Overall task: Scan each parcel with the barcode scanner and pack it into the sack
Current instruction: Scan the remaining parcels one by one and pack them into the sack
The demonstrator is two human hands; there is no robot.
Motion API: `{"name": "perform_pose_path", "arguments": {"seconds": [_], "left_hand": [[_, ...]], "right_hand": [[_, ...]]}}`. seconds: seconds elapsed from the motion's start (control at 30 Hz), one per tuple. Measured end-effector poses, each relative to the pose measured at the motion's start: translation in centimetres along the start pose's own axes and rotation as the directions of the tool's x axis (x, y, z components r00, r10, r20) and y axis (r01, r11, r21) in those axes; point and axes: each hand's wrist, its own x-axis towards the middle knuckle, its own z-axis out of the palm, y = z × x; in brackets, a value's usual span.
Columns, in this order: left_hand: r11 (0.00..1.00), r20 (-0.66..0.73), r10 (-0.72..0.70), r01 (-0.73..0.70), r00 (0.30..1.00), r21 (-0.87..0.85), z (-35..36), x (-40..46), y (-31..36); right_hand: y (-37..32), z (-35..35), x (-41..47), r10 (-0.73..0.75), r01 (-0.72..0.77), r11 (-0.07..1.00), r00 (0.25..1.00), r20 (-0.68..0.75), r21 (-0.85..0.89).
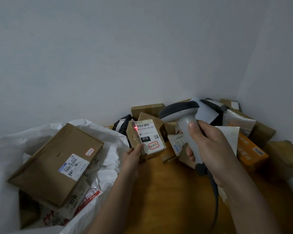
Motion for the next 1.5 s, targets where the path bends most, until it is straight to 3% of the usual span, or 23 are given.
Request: {"name": "perform_pose_path", "arguments": {"seconds": [0.37, 0.5, 0.63, 0.73, 0.93, 1.0, 1.03, 1.1, 1.13, 1.2, 1.27, 1.33, 1.43, 1.5], "left_hand": [[0.999, -0.027, 0.011, -0.012, 1.0, -0.041, -1.4, -0.3, -0.3], [0.992, -0.158, 0.12, -0.123, 0.98, -0.014, -3.3, -0.8, 0.4], [0.971, -0.32, 0.236, -0.236, 0.917, 0.041, -6.9, -1.4, 1.6], [0.97, -0.396, 0.242, -0.213, 0.886, 0.115, -10.6, -2.0, 2.5], [0.958, -0.401, 0.185, -0.073, 0.897, 0.278, -16.8, -3.0, 3.0], [0.89, -0.517, 0.236, 0.03, 0.823, 0.455, -17.7, -2.5, 2.8], [0.801, -0.566, 0.327, 0.096, 0.757, 0.591, -17.8, -2.3, 2.7], [0.593, -0.475, 0.568, 0.067, 0.672, 0.803, -17.5, -2.3, 2.1], [0.486, -0.349, 0.637, -0.006, 0.687, 0.874, -17.2, -2.3, 1.7], [0.246, -0.101, 0.648, -0.082, 0.755, 0.966, -16.7, -2.0, 0.6], [0.085, -0.031, 0.594, -0.024, 0.804, 0.996, -16.5, -1.6, -0.3], [0.08, -0.111, 0.6, 0.079, 0.792, 0.994, -16.2, -1.1, -0.4], [0.186, -0.279, 0.655, 0.208, 0.702, 0.96, -15.1, -0.8, 0.4], [0.209, -0.338, 0.601, 0.265, 0.724, 0.941, -14.2, -0.5, 1.0]], "right_hand": [[-0.5, 0.8, -0.8, 0.028, -0.028, 1.0, 1.0, 0.009, -0.004], [0.4, 1.8, -0.5, 0.086, -0.087, 0.996, 0.995, 0.042, 0.017], [1.1, 2.9, -0.1, 0.13, -0.134, 0.99, 0.989, 0.077, 0.042], [1.5, 3.7, 0.2, 0.128, -0.131, 0.991, 0.987, 0.099, 0.026], [2.0, 5.7, 0.7, 0.142, -0.143, 0.99, 0.976, 0.168, -0.008], [2.1, 6.2, 0.9, 0.145, -0.146, 0.989, 0.973, 0.182, -0.007], [2.2, 6.4, 0.9, 0.147, -0.149, 0.989, 0.971, 0.186, -0.003], [2.3, 6.6, 1.0, 0.149, -0.153, 0.988, 0.97, 0.19, 0.007], [2.3, 6.6, 1.1, 0.149, -0.153, 0.988, 0.971, 0.19, 0.009], [2.3, 6.6, 1.2, 0.147, -0.152, 0.988, 0.971, 0.187, 0.01], [2.4, 6.4, 1.3, 0.151, -0.154, 0.988, 0.972, 0.178, 0.006], [2.5, 6.1, 1.4, 0.157, -0.161, 0.987, 0.974, 0.166, 0.011], [2.8, 5.4, 1.7, 0.163, -0.167, 0.986, 0.978, 0.134, 0.019], [3.2, 4.9, 1.9, 0.174, -0.177, 0.984, 0.979, 0.109, 0.018]]}}
